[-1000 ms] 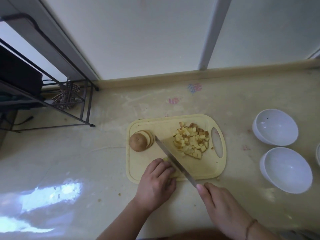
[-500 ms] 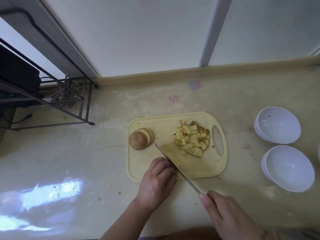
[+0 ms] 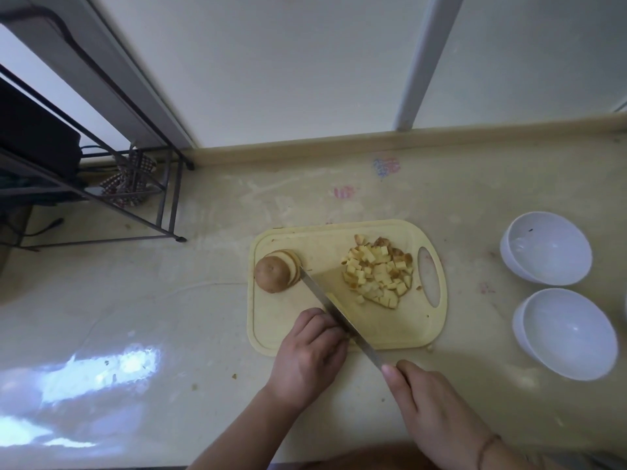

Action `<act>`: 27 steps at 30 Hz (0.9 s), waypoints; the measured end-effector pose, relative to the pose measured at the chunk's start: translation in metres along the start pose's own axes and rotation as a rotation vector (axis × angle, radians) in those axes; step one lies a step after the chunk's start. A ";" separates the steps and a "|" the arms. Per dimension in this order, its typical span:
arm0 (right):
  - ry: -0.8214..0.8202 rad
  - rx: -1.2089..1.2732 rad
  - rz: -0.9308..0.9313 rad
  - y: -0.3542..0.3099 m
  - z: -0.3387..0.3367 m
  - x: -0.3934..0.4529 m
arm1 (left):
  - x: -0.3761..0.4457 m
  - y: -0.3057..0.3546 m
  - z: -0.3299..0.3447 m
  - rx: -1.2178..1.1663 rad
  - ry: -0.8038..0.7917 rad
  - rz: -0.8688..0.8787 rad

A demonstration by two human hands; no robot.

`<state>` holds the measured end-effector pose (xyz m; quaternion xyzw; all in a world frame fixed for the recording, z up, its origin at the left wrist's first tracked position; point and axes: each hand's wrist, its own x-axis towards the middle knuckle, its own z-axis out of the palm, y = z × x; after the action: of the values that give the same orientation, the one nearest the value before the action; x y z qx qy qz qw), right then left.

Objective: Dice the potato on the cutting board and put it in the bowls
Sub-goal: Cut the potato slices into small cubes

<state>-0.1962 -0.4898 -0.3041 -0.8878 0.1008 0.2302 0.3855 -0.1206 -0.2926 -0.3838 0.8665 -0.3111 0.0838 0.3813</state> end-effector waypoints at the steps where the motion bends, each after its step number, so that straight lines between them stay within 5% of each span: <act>1: 0.006 0.020 0.002 0.002 -0.003 0.000 | 0.001 0.000 -0.001 -0.001 -0.007 0.008; 5: -0.006 0.033 0.010 0.006 -0.006 -0.007 | -0.002 -0.001 -0.004 0.001 -0.028 0.005; 9: 0.202 -0.172 -0.111 -0.003 -0.007 -0.013 | -0.008 -0.005 -0.008 0.022 -0.016 -0.010; 14: -0.017 -0.103 -0.005 -0.010 -0.013 -0.018 | -0.006 -0.004 -0.009 0.023 -0.025 -0.011; 27: -0.090 -0.092 0.074 -0.010 -0.002 -0.009 | -0.007 -0.004 -0.007 -0.013 -0.012 -0.038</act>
<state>-0.2000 -0.4847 -0.2922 -0.8891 0.1052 0.2882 0.3396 -0.1233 -0.2822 -0.3845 0.8702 -0.2974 0.0694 0.3865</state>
